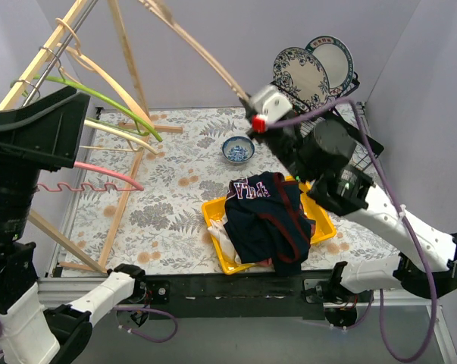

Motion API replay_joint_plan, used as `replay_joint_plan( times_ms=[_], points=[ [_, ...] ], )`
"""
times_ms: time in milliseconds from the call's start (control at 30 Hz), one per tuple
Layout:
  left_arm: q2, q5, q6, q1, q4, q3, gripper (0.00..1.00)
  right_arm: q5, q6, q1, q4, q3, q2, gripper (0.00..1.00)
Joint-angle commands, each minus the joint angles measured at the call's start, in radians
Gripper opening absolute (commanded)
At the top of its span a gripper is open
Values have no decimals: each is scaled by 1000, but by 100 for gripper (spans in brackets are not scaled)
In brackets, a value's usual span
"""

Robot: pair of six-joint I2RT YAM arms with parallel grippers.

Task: Remove the tank top from the hanger
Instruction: Place the hanger at the clothesline.

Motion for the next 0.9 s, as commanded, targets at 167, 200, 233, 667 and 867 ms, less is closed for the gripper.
replay_joint_plan(
  times_ms=[167,200,233,667,867],
  points=[
    [-21,-46,199,2,-28,82,98,-421,318,-243,-479,497,298,1],
    [-22,-47,204,1,-31,81,98,-437,329,-257,-498,520,343,1],
    [-22,-49,211,1,-36,78,98,-467,343,-263,-509,542,366,1],
    [-33,-80,228,1,-16,12,98,-517,432,-289,-280,717,613,1],
    [-53,-104,225,1,19,-27,98,-434,443,-292,-204,735,671,1]
  ],
)
